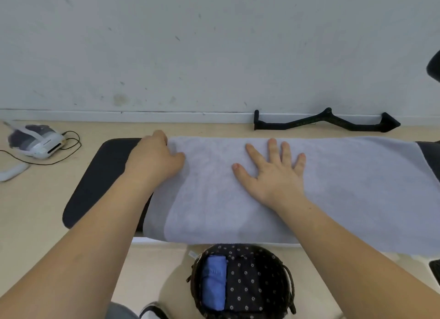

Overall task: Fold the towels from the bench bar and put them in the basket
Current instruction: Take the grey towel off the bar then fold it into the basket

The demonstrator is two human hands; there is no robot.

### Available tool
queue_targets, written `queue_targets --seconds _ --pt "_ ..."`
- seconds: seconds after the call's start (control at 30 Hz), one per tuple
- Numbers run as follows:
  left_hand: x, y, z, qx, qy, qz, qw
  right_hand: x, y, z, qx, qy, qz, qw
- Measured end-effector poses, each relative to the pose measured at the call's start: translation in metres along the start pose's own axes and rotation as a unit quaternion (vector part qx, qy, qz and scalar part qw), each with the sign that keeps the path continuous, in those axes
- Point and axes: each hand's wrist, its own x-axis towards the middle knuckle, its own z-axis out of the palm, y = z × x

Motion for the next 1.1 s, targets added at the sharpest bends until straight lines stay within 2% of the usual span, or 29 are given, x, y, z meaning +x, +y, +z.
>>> queue_targets --seconds 0.1,0.17,0.27,0.4,0.47,0.6,0.7,0.77,0.87,0.93,1.03,1.1 --pt "-0.018 0.0 -0.003 -0.002 -0.091 -0.031 0.995 -0.007 -0.002 -0.002 0.028 0.048 -0.018 0.998" --pt "-0.028 0.007 -0.002 -0.044 -0.109 -0.023 0.993 -0.014 -0.007 -0.003 0.032 0.08 -0.051 0.995" --pt "-0.036 0.008 -0.006 -0.048 -0.094 -0.023 0.994 -0.028 -0.019 -0.001 0.01 0.038 -0.074 0.996" --pt "-0.049 0.01 -0.008 0.097 -0.037 -0.019 0.994 -0.039 -0.023 0.007 0.021 -0.007 -0.077 0.997" --pt "-0.058 0.021 -0.002 0.149 -0.006 0.016 0.989 -0.041 -0.019 0.006 0.066 0.015 -0.091 0.994" --pt "-0.08 0.054 0.024 0.032 -0.028 0.167 0.985 -0.046 -0.001 -0.006 0.243 0.074 -0.089 0.963" --pt "-0.099 0.079 0.046 0.034 -0.071 0.242 0.967 -0.054 0.03 -0.027 0.323 0.085 -0.017 0.942" --pt "-0.109 0.096 0.06 0.045 -0.09 0.28 0.955 -0.059 0.063 -0.039 0.296 0.084 0.047 0.95" --pt "-0.118 0.123 0.079 0.039 -0.102 0.321 0.941 -0.07 0.126 -0.046 0.172 0.086 0.116 0.974" --pt "-0.123 0.144 0.091 0.035 -0.106 0.339 0.934 -0.08 0.165 -0.045 0.117 0.075 0.16 0.977" --pt "-0.129 0.176 0.109 0.055 -0.087 0.36 0.927 -0.09 0.2 -0.041 0.104 0.076 0.167 0.977" --pt "-0.133 0.191 0.121 0.091 -0.118 0.351 0.924 -0.092 0.214 -0.041 0.113 0.083 0.174 0.975"
